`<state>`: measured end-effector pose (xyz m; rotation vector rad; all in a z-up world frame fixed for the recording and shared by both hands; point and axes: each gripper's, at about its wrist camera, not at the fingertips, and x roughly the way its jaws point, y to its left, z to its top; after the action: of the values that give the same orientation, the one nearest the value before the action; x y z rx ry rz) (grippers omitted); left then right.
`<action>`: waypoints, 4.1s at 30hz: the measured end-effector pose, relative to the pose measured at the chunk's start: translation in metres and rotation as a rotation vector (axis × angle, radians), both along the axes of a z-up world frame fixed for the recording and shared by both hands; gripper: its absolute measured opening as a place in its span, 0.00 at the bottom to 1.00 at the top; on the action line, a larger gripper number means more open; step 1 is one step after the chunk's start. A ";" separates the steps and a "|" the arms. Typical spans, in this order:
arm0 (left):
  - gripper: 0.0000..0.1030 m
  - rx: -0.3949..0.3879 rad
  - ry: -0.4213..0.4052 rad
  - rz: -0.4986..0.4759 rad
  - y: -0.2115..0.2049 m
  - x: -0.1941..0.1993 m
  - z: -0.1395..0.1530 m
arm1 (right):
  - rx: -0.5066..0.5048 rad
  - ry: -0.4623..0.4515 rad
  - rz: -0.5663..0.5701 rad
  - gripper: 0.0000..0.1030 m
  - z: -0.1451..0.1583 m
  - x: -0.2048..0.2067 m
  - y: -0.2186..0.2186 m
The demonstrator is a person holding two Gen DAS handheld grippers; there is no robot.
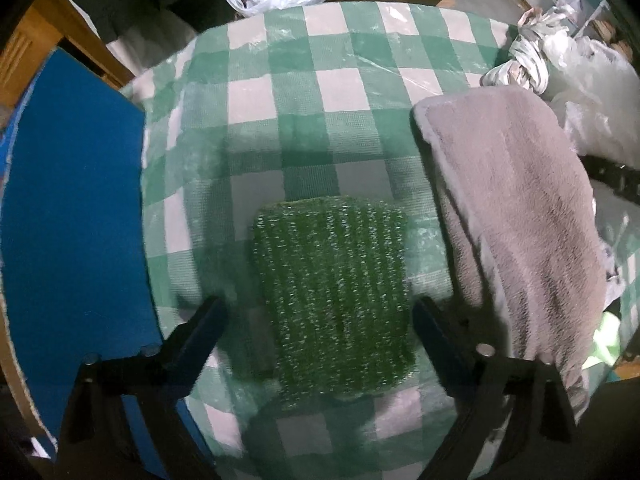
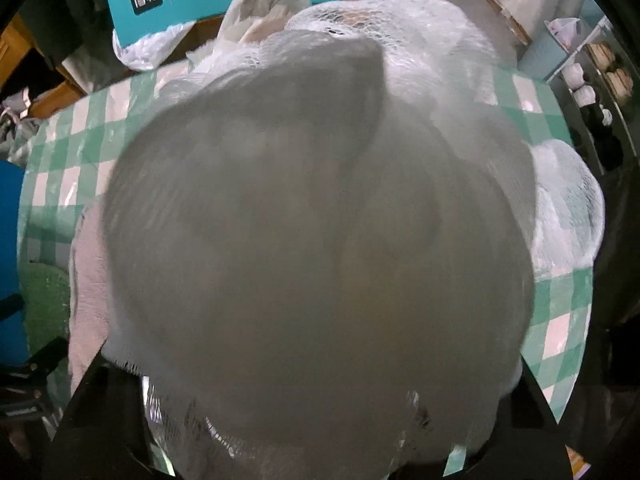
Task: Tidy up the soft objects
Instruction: 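Lower left gripper onto green mesh scrubber while right gripper grasps white bath puff, then carry green scrubber in left gripper and white puff in right gripper over box, then open both grippers to drop scrubber and bath puff into the box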
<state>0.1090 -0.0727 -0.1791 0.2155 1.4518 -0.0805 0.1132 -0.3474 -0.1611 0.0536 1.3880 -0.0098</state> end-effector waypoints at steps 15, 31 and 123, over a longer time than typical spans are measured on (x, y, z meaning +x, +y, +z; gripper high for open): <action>0.17 -0.082 -0.021 -0.032 -0.012 -0.028 0.016 | -0.018 -0.087 -0.005 0.57 0.039 -0.027 0.009; 0.15 -0.173 -0.128 -0.034 0.006 -0.042 0.073 | -0.010 -0.214 -0.006 0.57 0.089 -0.040 0.017; 0.15 -0.119 -0.328 0.401 0.264 -0.084 0.112 | 0.168 -0.247 0.633 0.58 0.136 -0.059 0.284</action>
<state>0.0254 0.1915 -0.0672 -0.1568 1.1345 0.1873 0.0537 -0.0631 -0.0252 -0.2388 1.1074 0.6213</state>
